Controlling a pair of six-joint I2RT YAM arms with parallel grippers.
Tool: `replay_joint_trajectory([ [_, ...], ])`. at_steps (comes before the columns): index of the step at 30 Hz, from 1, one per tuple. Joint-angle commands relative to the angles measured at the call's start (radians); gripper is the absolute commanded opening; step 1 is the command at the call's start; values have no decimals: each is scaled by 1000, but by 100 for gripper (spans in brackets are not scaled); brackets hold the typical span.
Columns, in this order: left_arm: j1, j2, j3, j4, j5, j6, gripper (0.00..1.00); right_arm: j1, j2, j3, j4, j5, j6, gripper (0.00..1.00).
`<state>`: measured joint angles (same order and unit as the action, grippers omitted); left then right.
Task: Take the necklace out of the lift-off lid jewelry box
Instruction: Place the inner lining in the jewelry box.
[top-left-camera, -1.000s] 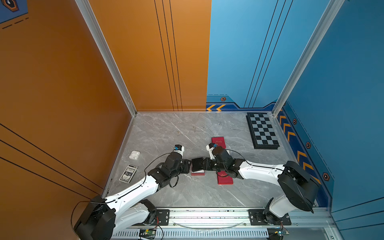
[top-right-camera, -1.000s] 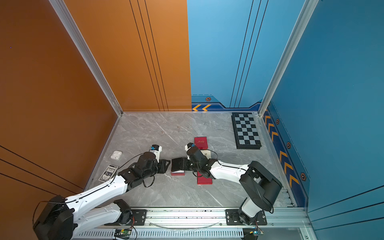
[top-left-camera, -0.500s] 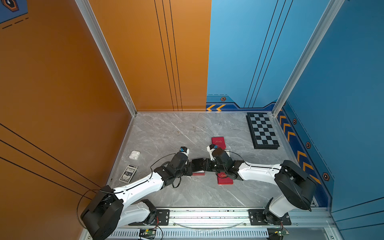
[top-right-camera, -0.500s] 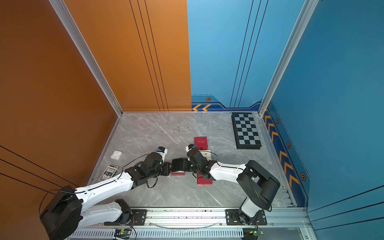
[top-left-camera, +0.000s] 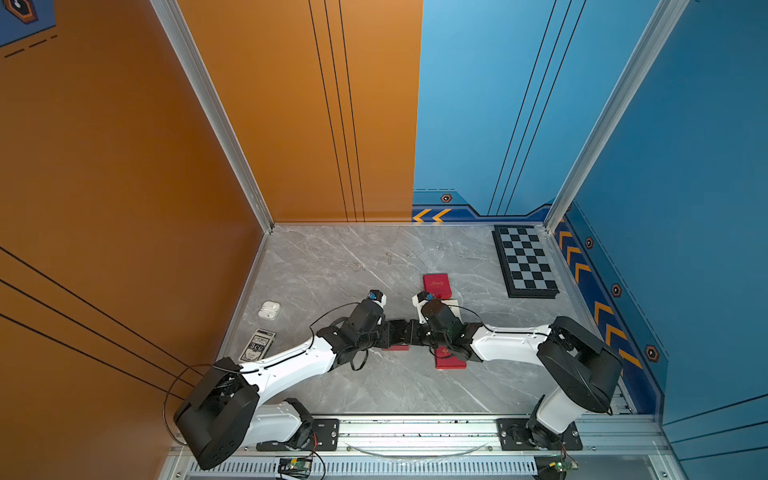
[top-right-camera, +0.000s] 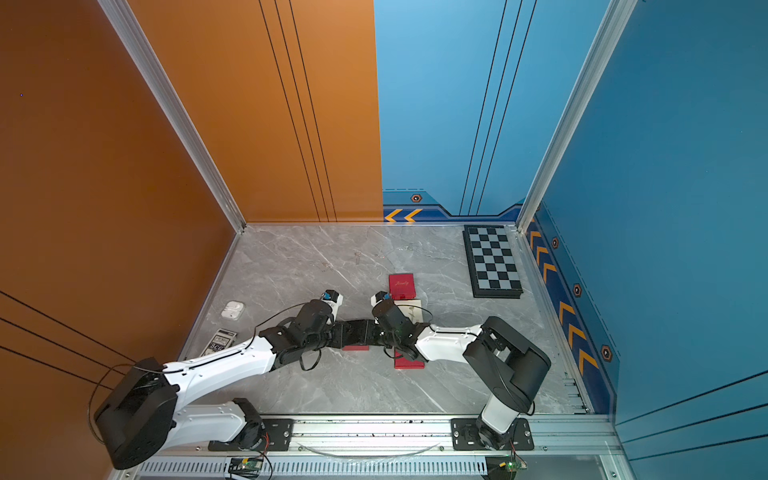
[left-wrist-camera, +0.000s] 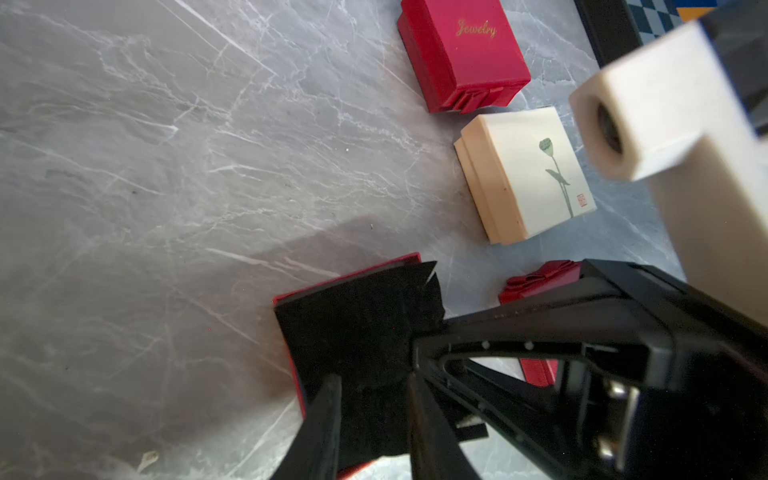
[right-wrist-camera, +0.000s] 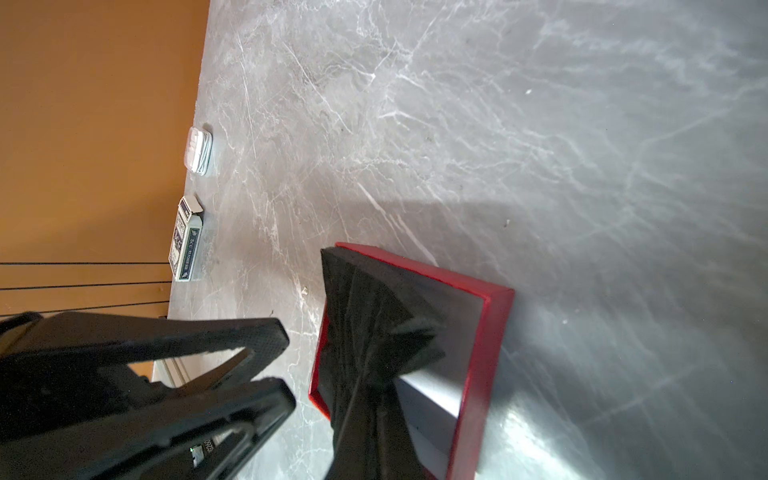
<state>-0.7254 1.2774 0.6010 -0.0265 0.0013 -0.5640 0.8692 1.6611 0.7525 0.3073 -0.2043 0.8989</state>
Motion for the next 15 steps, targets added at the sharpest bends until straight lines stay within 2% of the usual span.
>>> replay_joint_trajectory([
  [1, -13, 20, 24, 1, 6, 27, 29, 10, 15, -12, -7, 20, 16, 2],
  [9, -21, 87, 24, 46, 6, 28, 27, 17, 24, 0, -57, 40, 11, 1],
  [15, -31, 126, 34, 46, -17, 33, 26, 28, 42, 46, -170, 73, -13, 2],
])
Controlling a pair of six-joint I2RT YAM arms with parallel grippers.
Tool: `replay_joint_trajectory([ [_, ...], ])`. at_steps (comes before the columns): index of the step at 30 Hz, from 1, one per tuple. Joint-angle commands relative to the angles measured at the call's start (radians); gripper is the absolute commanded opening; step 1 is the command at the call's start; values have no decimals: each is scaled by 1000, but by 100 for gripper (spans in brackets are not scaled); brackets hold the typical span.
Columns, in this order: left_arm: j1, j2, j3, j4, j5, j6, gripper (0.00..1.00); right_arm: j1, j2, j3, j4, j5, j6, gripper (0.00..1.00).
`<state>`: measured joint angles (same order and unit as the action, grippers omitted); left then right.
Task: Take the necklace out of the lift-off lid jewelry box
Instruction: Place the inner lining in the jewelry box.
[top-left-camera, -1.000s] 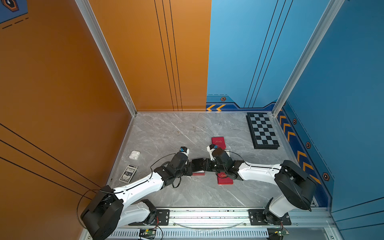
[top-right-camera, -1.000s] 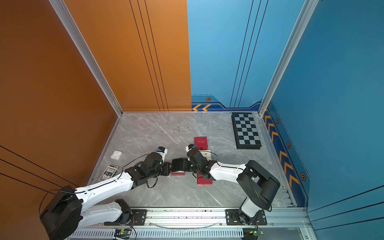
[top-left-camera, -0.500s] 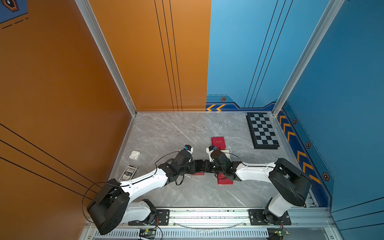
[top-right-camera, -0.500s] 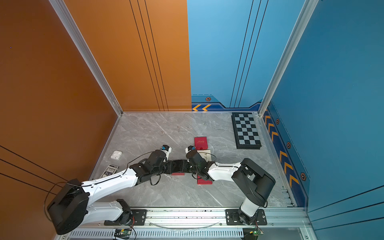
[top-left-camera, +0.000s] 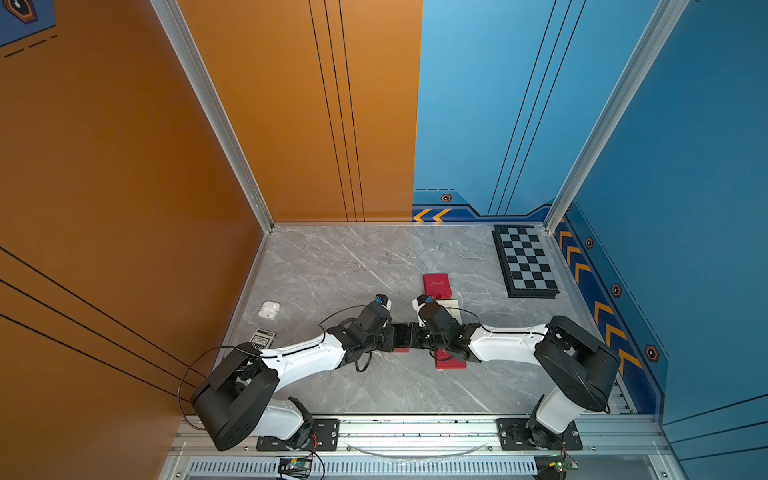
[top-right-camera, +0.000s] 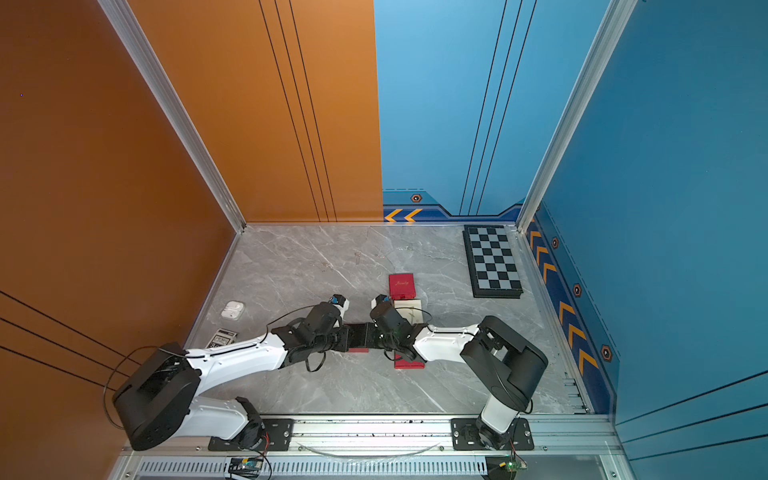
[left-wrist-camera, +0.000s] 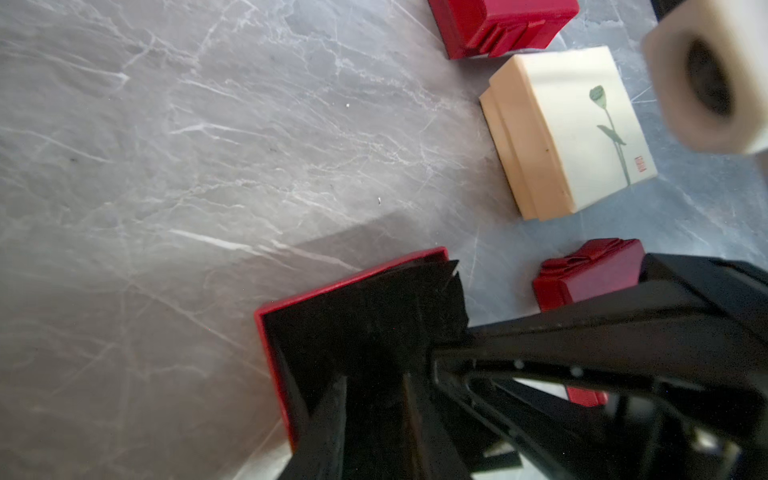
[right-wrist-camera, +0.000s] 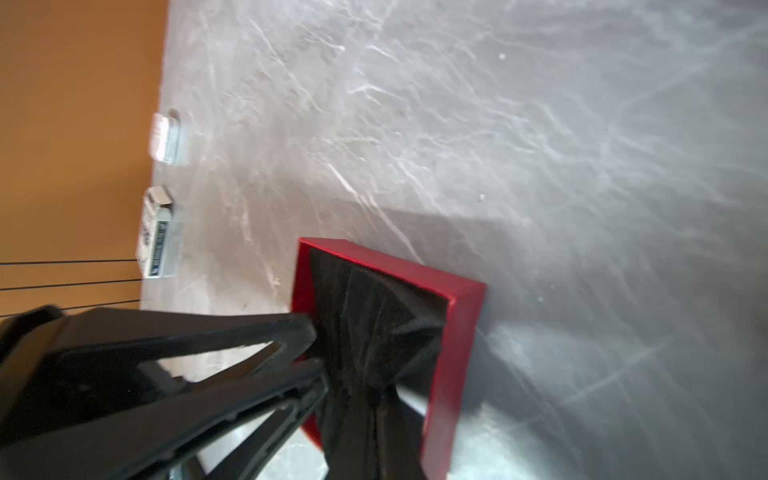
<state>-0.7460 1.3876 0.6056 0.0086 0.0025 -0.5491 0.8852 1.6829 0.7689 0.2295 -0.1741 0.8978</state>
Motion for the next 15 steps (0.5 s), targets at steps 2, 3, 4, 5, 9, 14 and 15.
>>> replay_joint_trajectory([
  [2, -16, 31, 33, 11, -25, 19, 25, 13, 22, 42, -105, 43, -20, 3],
  [3, -18, 39, 33, 11, -27, 19, 25, 13, 22, 49, -113, 43, -27, 4],
  [4, -19, 47, 33, 11, -31, 18, 25, 14, 20, 56, -122, 43, -34, 5],
  [5, -20, 57, 33, 11, -34, 17, 24, 15, 16, 60, -126, 44, -40, 6],
  [9, -25, 81, 36, 11, -42, 13, 23, 13, -6, 75, -152, 49, -61, 14],
  [14, -27, 95, 35, 11, -45, 5, 23, 8, -45, 89, -190, 64, -81, 26],
  [15, -27, 94, 36, 11, -45, 4, 23, 8, -51, 91, -197, 68, -82, 27],
])
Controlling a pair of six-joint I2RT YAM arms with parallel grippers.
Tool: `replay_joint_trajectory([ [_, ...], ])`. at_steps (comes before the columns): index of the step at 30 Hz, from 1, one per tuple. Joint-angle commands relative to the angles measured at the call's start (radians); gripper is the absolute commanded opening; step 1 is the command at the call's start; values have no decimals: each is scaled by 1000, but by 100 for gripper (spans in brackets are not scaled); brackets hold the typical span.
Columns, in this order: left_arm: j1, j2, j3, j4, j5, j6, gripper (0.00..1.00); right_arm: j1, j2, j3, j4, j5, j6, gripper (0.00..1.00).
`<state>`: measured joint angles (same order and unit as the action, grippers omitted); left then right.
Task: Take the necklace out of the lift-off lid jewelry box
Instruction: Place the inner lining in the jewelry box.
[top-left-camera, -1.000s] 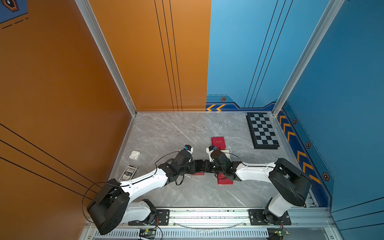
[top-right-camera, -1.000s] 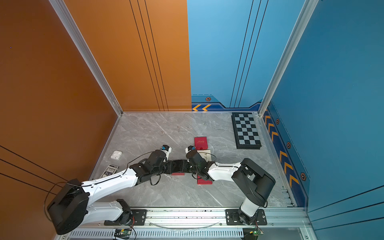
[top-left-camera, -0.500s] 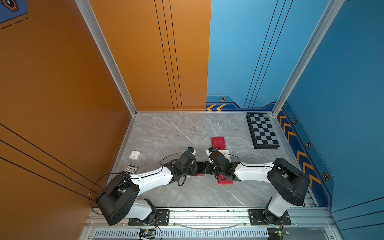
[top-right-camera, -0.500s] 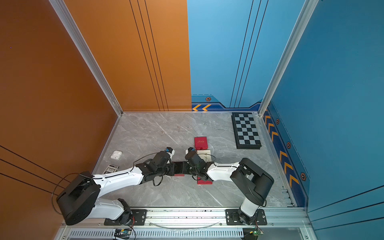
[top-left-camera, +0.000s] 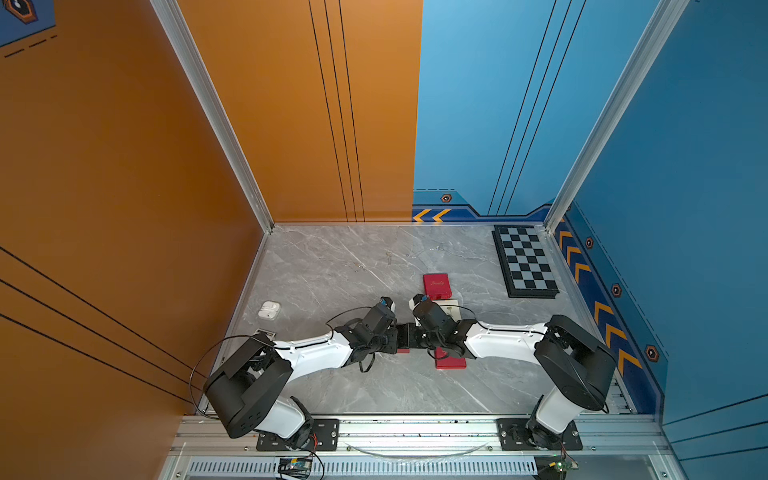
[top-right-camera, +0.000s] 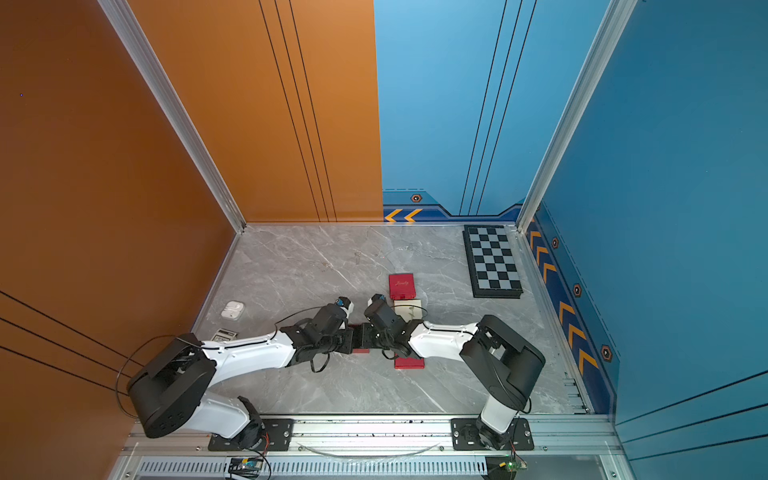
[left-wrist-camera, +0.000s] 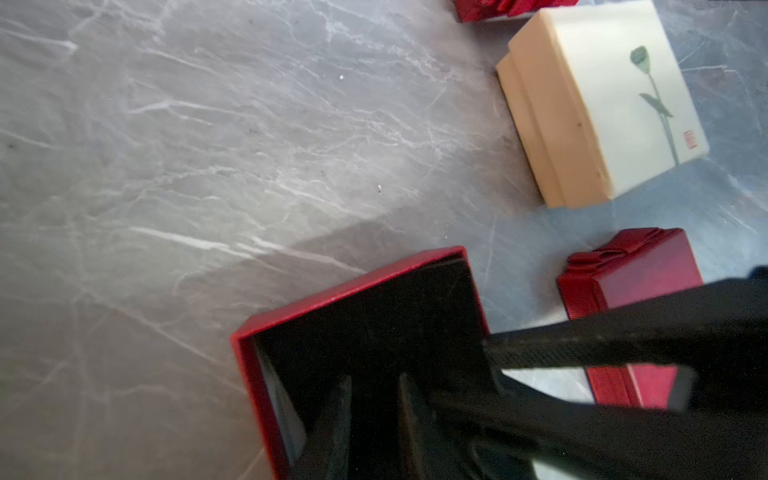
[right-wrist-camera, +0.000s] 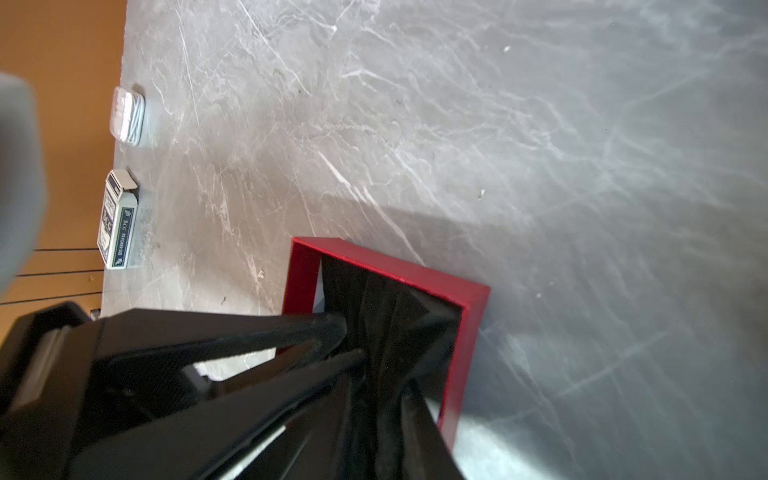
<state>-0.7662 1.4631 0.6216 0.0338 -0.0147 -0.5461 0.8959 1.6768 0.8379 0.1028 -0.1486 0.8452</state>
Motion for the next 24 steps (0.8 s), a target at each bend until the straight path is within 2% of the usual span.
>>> replay_joint_trajectory([
  [1, -8, 19, 17, -13, -28, 0, 23, -2, -52, 23, -79, 47, -33, 30],
  [4, -7, 17, 18, -12, -25, -2, 23, -2, -67, 23, -94, 58, -34, 34],
  [8, -9, 10, 14, -8, -24, -5, 23, -1, -81, 26, -106, 67, -38, 35],
  [16, -10, 10, 10, 9, -14, -13, 23, 7, -64, 47, -125, 82, -41, 20],
  [24, -9, 7, 3, 17, -10, -18, 22, 18, 4, 85, -136, 72, -33, 14],
])
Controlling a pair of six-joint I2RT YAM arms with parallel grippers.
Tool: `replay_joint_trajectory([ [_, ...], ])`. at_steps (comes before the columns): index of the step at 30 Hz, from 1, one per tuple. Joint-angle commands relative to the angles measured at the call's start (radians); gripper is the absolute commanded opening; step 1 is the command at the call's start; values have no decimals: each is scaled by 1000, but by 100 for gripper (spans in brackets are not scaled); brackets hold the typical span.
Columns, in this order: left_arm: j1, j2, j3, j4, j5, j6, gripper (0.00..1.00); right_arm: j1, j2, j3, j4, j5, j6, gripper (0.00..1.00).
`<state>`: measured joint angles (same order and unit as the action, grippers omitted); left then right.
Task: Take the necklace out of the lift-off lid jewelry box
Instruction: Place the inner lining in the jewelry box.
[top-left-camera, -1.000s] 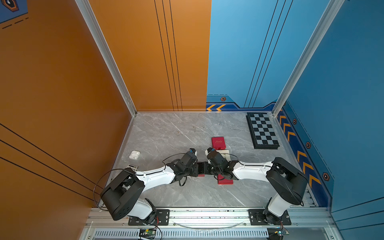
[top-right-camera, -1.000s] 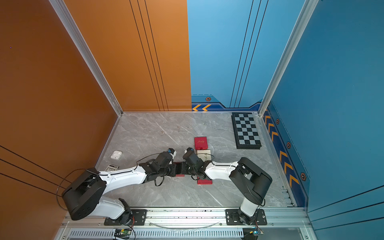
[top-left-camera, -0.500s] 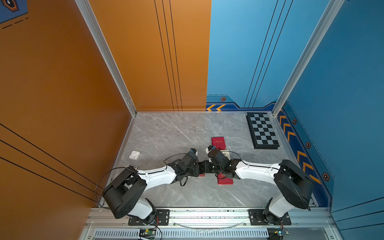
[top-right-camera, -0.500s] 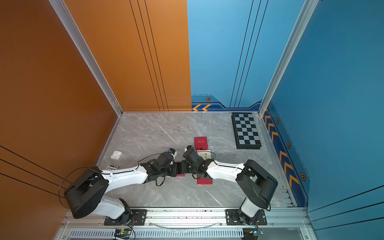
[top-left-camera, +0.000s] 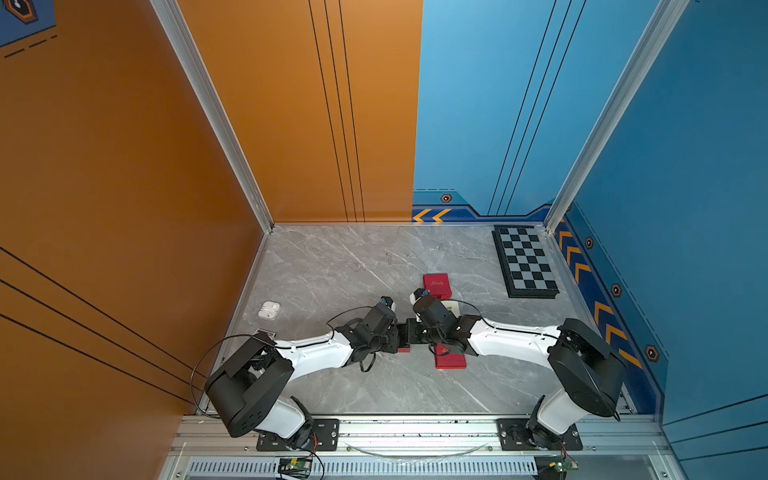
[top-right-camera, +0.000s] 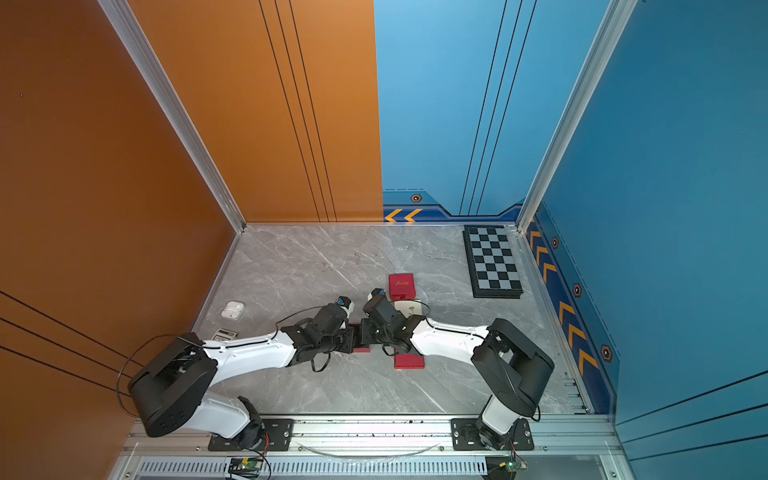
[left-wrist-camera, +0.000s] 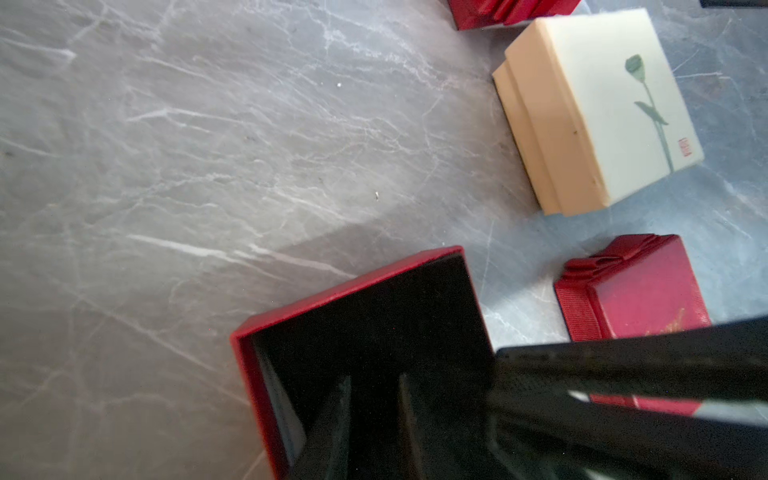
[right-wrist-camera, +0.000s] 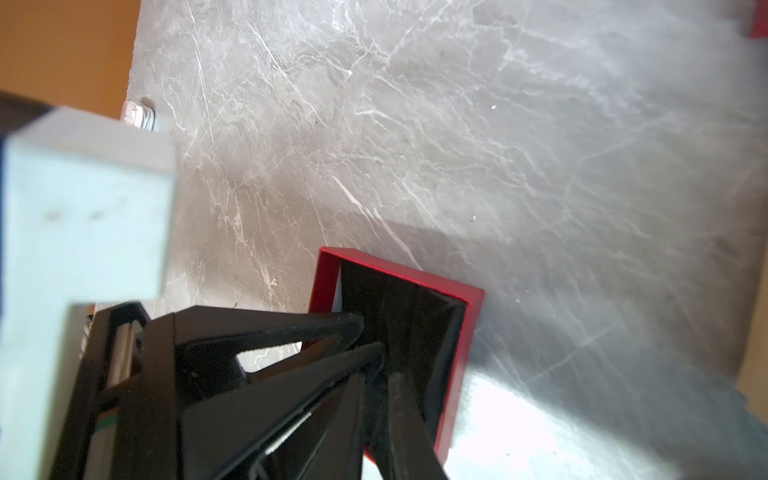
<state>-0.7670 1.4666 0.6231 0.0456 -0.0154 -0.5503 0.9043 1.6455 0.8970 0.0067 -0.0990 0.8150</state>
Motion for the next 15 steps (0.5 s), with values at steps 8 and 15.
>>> replay_joint_trajectory([
  [8, -9, 3, -14, 16, -14, -25, 22, 14, 103, 58, -74, 41, 21, 10],
  [15, -9, 26, -24, 34, -21, -43, 22, 3, 157, 86, -128, 60, 4, 9],
])
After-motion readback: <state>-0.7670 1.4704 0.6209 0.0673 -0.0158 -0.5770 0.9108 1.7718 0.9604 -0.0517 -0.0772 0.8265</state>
